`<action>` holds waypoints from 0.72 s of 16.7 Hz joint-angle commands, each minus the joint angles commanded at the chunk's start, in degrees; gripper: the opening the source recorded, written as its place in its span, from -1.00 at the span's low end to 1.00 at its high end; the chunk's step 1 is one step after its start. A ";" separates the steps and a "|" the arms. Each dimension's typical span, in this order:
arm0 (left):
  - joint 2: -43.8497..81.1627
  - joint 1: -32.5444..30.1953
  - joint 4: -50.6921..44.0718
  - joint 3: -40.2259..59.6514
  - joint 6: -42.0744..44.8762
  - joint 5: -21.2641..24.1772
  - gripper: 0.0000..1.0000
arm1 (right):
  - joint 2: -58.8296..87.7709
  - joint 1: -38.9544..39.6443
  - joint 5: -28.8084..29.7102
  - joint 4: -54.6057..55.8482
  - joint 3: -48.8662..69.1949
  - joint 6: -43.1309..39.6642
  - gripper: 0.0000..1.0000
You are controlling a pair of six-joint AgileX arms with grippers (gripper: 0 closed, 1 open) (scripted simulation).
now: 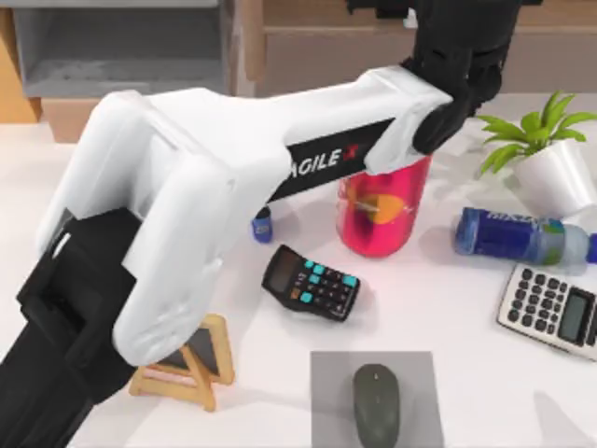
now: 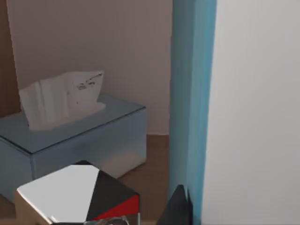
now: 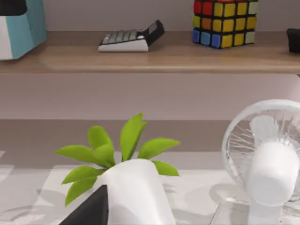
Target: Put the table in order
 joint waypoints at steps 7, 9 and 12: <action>-4.87 -1.69 2.48 -7.74 0.17 -1.84 -1.00 | 0.00 0.00 0.00 0.00 0.00 0.00 1.00; -4.55 -1.34 2.33 -7.53 0.25 -1.76 -1.00 | 0.00 0.00 0.00 0.00 0.00 0.00 1.00; -5.96 -2.17 2.66 -9.12 0.81 -1.05 -1.00 | 0.00 0.00 0.00 0.00 0.00 0.00 1.00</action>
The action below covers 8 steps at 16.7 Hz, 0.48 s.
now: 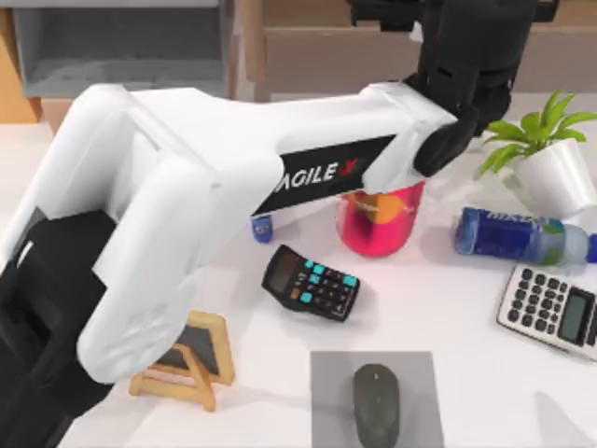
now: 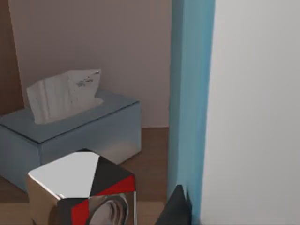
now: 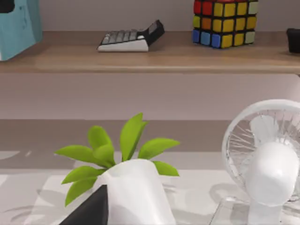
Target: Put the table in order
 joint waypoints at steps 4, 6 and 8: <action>-6.93 -3.90 1.51 -10.16 4.10 4.02 -1.00 | 0.00 0.00 0.00 0.00 0.00 0.00 1.00; -12.30 -5.50 2.77 -17.63 7.67 6.80 -1.00 | 0.00 0.00 0.00 0.00 0.00 0.00 1.00; -19.42 -5.78 4.53 -25.36 12.21 9.74 -1.00 | 0.00 0.00 0.00 0.00 0.00 0.00 1.00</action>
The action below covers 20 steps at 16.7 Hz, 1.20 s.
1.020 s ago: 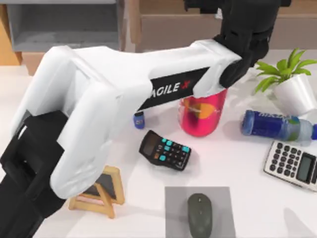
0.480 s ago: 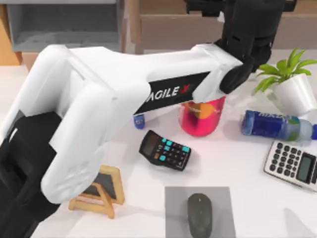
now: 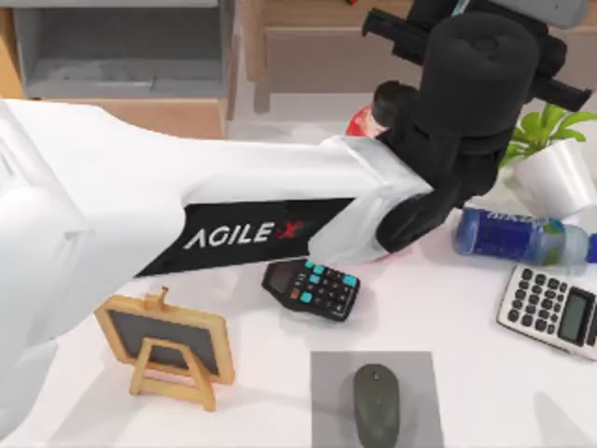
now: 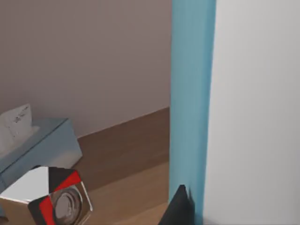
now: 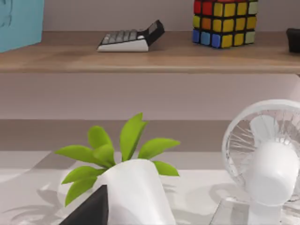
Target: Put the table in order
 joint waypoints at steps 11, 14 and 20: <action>-28.52 17.17 7.60 -43.22 37.45 14.64 -1.00 | 0.00 0.00 0.00 0.00 0.00 0.00 1.00; -29.32 24.82 8.79 -49.63 48.57 17.86 -1.00 | 0.00 0.00 0.00 0.00 0.00 0.00 1.00; -23.85 37.74 11.10 -49.36 66.33 23.07 -1.00 | 0.00 0.00 0.00 0.00 0.00 0.00 1.00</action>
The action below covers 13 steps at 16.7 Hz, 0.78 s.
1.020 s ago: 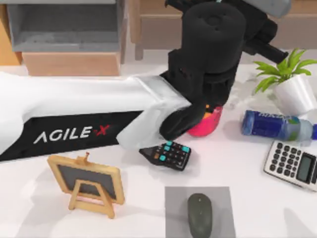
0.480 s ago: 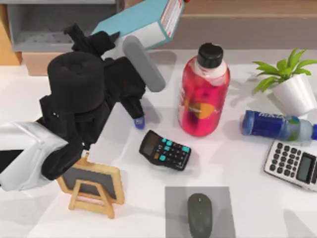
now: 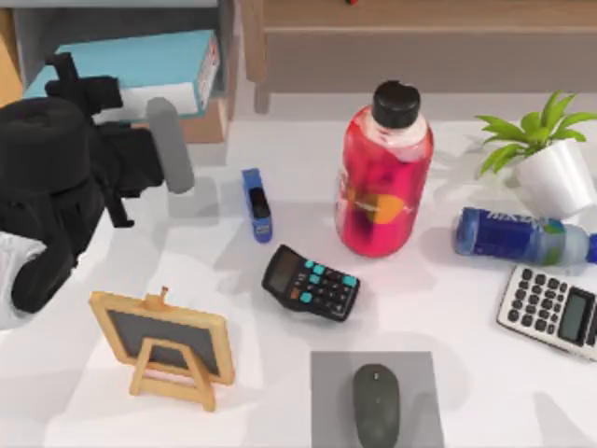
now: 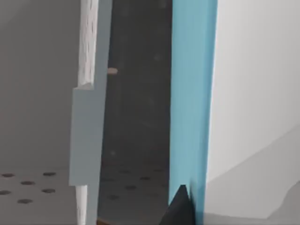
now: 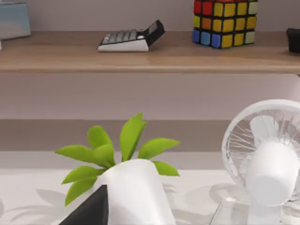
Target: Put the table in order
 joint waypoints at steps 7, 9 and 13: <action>8.04 4.69 0.75 6.74 7.54 2.99 -1.00 | 0.00 0.00 0.00 0.00 0.00 0.00 1.00; 8.04 4.69 0.75 6.74 7.54 2.99 -1.00 | 0.00 0.00 0.00 0.00 0.00 0.00 1.00; 8.29 4.81 0.82 7.43 7.60 2.91 -1.00 | 0.00 0.00 0.00 0.00 0.00 0.00 1.00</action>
